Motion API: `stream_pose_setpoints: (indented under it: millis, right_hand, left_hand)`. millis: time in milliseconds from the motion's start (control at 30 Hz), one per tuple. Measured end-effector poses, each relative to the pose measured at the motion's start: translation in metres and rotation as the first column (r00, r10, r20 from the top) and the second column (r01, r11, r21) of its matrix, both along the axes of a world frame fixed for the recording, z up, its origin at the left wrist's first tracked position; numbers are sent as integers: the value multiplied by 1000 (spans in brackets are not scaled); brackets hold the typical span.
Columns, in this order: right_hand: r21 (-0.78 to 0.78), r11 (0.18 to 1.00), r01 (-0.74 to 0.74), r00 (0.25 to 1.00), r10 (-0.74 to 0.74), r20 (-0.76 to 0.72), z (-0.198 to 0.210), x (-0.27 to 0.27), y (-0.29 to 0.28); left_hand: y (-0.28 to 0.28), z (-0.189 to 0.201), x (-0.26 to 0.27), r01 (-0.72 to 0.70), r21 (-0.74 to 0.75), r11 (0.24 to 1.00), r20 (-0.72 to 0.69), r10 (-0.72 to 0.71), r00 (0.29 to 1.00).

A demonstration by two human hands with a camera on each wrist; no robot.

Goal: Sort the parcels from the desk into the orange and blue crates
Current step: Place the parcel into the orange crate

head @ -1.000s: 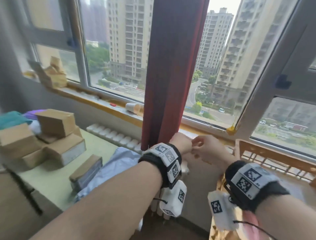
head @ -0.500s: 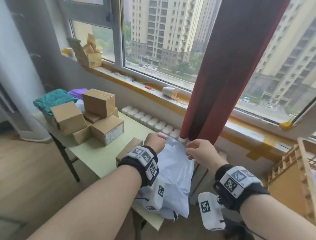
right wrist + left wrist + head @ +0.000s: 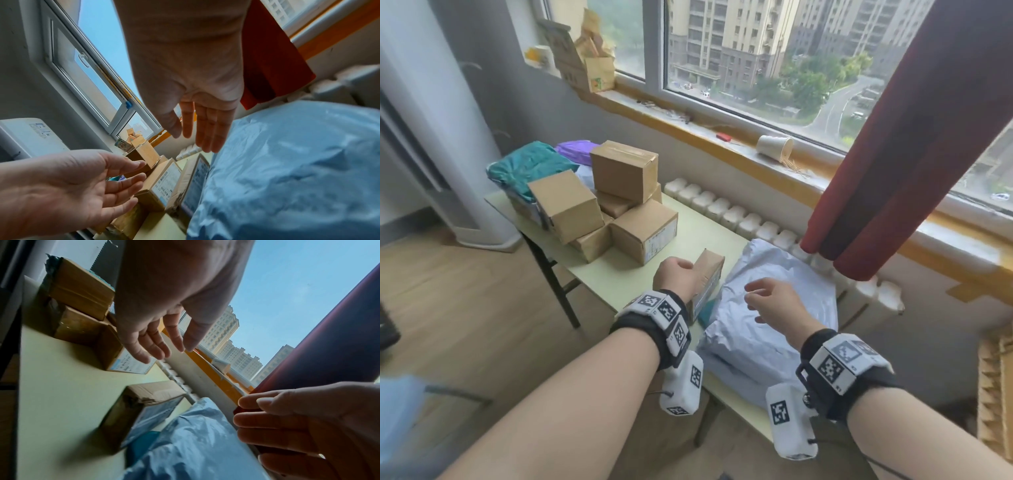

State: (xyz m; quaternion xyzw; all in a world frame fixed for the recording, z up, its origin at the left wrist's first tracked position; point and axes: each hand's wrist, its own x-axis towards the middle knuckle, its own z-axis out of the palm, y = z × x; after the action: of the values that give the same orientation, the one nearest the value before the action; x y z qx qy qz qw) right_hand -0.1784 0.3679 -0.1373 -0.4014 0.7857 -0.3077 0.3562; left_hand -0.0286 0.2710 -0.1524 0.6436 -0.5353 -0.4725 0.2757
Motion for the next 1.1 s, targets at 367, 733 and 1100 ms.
stream_pose_setpoints:
  millis: [367,733,1100]
  right_hand:
    - [34,999,28,987,-33,159,-24,19,-44]
    - [105,990,92,936,-122,329,-60,1,-89]
    - [131,978,160,878,-202,433,-71,-22,-118]
  left_hand:
    - [-38,-24,9,56,41,998,70,-59,996]
    - [-70,-63,-24,211,124,970,129,-226,966]
    - [-100,-85,-46,278,225,934,142,-314,939]
